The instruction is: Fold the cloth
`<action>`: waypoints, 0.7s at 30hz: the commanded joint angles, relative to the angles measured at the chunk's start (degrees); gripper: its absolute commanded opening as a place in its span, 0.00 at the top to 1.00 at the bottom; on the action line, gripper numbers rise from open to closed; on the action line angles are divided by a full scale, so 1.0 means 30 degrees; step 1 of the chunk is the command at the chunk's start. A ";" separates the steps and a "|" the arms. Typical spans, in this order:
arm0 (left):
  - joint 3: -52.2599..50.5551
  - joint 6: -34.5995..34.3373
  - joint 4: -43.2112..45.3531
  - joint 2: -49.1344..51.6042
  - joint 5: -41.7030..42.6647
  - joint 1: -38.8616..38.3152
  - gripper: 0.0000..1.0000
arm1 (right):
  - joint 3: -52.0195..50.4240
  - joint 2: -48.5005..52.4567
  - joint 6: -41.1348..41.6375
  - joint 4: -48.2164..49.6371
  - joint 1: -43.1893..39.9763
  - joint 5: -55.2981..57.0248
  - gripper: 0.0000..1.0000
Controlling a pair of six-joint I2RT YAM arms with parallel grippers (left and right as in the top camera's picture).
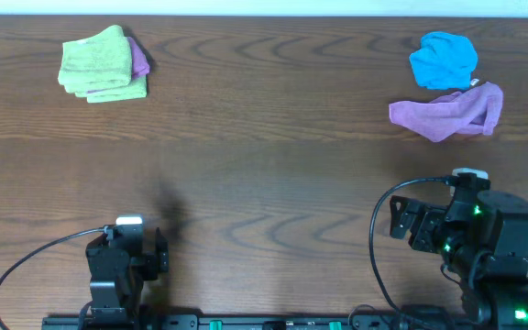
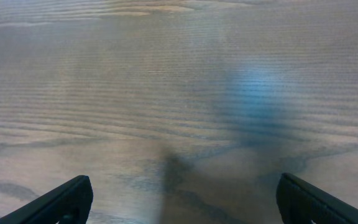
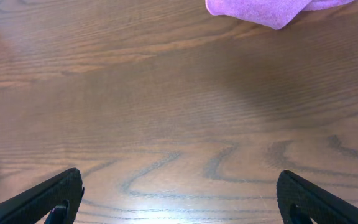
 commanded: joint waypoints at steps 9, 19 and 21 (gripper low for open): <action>-0.0321 0.0634 -0.0168 -0.0146 0.0080 0.0073 0.05 | -0.0066 -0.0051 0.0226 -0.0022 -0.0117 0.0109 0.01; -0.0313 0.0634 -0.0168 -0.0146 0.0080 0.0073 0.05 | -0.0080 -0.0095 0.0379 -0.0131 -0.0117 0.0102 0.01; -0.0313 0.0634 -0.0168 -0.0146 0.0080 0.0073 0.05 | -0.0240 -0.0364 0.0590 -0.0095 -0.0066 0.0882 0.01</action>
